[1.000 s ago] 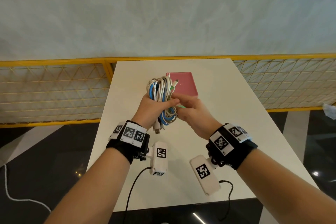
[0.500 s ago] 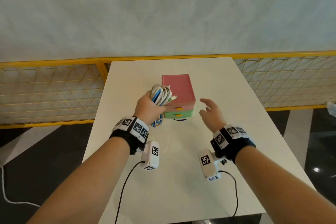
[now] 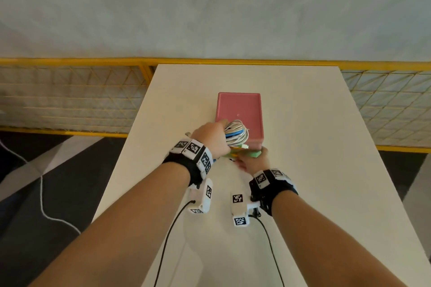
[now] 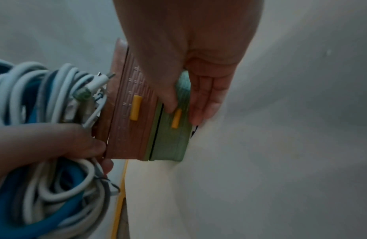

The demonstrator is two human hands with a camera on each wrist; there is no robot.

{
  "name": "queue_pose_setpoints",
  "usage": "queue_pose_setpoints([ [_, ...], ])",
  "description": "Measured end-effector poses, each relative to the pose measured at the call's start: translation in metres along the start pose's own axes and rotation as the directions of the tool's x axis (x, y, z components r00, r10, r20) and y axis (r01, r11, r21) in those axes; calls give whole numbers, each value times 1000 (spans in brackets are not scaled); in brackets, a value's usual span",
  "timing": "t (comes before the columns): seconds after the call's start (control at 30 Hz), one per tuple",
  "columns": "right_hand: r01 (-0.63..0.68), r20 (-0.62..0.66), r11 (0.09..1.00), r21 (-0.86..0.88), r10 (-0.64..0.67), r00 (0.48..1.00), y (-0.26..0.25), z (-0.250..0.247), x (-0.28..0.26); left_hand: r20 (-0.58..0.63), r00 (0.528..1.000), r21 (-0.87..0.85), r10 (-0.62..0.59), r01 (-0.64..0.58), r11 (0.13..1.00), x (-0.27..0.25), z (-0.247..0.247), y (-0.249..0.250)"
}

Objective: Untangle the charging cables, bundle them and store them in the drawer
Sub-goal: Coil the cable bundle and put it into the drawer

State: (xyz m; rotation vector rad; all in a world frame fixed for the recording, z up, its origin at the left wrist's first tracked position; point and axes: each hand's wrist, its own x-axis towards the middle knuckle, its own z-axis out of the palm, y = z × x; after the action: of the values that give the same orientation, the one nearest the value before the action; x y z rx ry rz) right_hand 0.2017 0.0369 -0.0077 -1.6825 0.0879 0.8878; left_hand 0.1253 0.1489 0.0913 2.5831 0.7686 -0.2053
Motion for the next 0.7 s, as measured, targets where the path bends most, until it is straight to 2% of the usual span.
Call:
queue_pose_setpoints([
  [0.07, 10, -21, 998, 60, -9, 1000, 0, 0, -2, 7, 1000, 13, -2, 2, 1000, 1, 0, 1],
  [0.17, 32, -43, 999, 28, -31, 999, 9, -2, -13, 9, 1000, 14, -5, 5, 1000, 2, 1, 1],
  [0.3, 46, -47, 987, -157, -54, 997, 34, -12, -44, 13, 1000, 19, -2, 2, 1000, 4, 1, 0],
  [0.4, 81, -93, 910, -406, -129, 987, 33, -23, -56, 6, 1000, 18, 4, -4, 1000, 4, 2, 0],
  [0.47, 139, -116, 867, -478, -220, 969, 21, -24, -50, -2, 1000, 23, 7, -7, 1000, 4, 2, 0],
  [0.57, 247, -136, 830, -499, -357, 924, 4, -20, -34, 0, 1000, 29, 10, -10, 1000, 3, 2, 1],
  [0.7, 304, -90, 852, -426, -375, 923, 7, -26, -30, -4, 1000, 12, 6, -6, 1000, 4, 3, 1],
])
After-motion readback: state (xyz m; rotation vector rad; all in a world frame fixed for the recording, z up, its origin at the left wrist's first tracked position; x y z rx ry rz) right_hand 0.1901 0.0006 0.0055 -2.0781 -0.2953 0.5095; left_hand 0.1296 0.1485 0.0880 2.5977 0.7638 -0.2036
